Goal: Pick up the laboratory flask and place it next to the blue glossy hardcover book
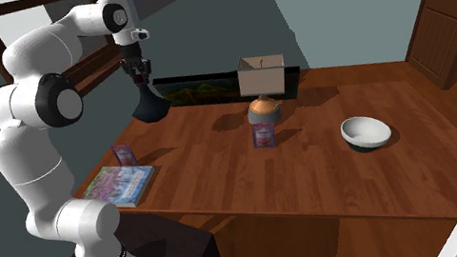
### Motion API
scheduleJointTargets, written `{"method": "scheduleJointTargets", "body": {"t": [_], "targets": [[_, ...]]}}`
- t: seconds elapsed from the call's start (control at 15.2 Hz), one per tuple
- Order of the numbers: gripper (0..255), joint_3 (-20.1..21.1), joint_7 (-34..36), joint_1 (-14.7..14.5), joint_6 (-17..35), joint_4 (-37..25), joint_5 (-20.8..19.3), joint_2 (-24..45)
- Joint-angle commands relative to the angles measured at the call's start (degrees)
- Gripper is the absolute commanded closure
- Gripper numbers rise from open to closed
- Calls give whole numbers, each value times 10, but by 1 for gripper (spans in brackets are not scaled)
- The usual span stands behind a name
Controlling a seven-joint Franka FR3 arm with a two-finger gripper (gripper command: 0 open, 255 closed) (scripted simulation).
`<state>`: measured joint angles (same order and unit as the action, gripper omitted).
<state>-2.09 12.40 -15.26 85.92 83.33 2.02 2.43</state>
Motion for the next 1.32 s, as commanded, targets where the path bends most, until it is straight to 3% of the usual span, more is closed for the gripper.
{"method": "scheduleJointTargets", "body": {"t": [0.0, 1.25], "targets": [[255, 0, 0, 0, 18, 23, 0, -6], [255, 1, -3, -1, 171, 199, -1, -30]]}}
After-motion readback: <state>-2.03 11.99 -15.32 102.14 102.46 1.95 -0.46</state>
